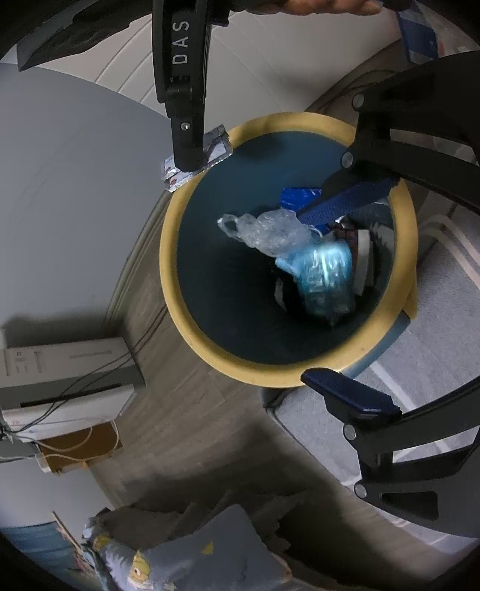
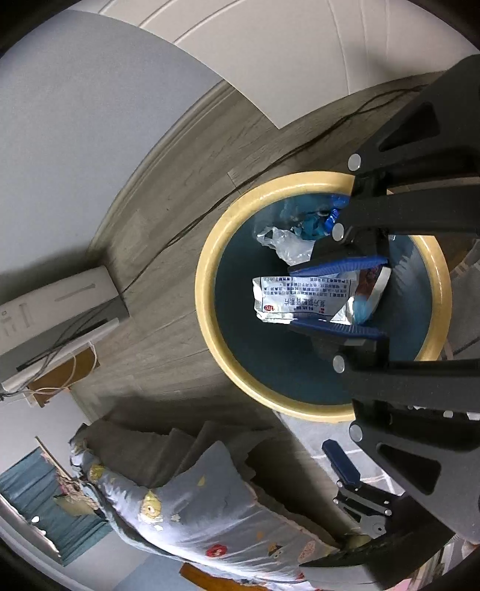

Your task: Collect trash

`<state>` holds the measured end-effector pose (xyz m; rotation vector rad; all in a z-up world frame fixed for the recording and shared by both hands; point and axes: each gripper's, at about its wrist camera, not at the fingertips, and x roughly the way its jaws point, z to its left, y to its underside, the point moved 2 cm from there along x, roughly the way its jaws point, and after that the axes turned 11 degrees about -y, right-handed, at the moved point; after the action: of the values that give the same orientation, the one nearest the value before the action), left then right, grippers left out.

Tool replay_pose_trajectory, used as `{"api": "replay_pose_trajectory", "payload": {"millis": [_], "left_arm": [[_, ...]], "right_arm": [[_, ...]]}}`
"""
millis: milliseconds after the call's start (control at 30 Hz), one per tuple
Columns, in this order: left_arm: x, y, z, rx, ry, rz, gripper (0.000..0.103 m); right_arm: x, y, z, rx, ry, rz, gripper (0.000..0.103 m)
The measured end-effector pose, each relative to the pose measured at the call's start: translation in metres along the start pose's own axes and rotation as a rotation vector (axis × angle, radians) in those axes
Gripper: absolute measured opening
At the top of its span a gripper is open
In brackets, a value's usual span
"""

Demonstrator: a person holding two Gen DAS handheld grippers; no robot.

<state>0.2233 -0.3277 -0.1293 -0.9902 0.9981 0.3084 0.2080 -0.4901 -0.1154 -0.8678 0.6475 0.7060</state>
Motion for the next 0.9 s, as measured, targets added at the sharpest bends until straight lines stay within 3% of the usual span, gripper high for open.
{"api": "replay_pose_trajectory", "payload": {"millis": [33, 100, 333, 433, 600, 667, 900], "left_arm": [[-0.001, 0.001, 0.0, -0.003, 0.001, 0.0, 0.08], [-0.004, 0.003, 0.002, -0.013, 0.006, 0.001, 0.08], [-0.034, 0.017, 0.013, -0.049, 0.008, -0.016, 0.085], [-0.051, 0.022, 0.018, -0.084, 0.009, -0.025, 0.092], [-0.093, 0.028, 0.026, -0.128, -0.004, -0.054, 0.097], [-0.11, 0.031, 0.027, -0.143, -0.011, -0.074, 0.098], [-0.152, 0.045, 0.025, -0.176, -0.039, -0.113, 0.098]], "right_arm": [[0.0, 0.0, 0.0, -0.002, -0.003, 0.003, 0.025], [0.0, -0.001, 0.001, 0.001, -0.005, 0.002, 0.044], [-0.013, 0.003, 0.002, -0.015, 0.012, -0.017, 0.057], [-0.026, 0.008, 0.005, -0.025, 0.028, -0.023, 0.067], [-0.07, 0.021, 0.015, -0.066, 0.062, -0.08, 0.092], [-0.086, 0.031, 0.021, -0.087, 0.069, -0.099, 0.097], [-0.116, 0.066, 0.039, -0.177, 0.109, -0.079, 0.097]]}}
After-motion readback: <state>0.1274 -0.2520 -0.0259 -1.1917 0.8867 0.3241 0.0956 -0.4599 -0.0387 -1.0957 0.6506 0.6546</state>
